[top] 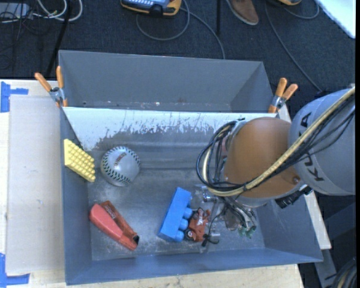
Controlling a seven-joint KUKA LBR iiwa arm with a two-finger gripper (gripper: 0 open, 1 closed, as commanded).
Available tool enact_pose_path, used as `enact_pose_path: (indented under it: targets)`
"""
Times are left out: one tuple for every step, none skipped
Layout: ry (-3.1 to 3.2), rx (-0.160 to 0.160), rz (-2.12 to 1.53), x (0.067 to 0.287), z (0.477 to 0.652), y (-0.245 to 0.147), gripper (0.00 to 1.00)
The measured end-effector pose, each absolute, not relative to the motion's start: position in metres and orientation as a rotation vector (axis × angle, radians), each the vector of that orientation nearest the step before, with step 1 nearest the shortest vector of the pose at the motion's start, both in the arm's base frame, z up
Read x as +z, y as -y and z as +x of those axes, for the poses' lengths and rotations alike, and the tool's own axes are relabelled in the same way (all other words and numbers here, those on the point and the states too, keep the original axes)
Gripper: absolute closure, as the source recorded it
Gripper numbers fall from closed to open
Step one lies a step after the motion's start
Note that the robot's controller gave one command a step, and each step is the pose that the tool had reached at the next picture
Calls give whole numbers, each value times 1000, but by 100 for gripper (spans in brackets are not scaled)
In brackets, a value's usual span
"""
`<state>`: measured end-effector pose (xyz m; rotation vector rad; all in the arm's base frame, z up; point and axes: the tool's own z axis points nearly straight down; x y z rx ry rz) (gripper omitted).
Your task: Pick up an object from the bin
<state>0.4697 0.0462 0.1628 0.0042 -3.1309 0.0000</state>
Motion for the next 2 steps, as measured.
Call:
enact_pose_path:
  targets:
    - [3139,-1,1,167,471,-46,0]
    - [3099,-3,497,120,482,-28,0]
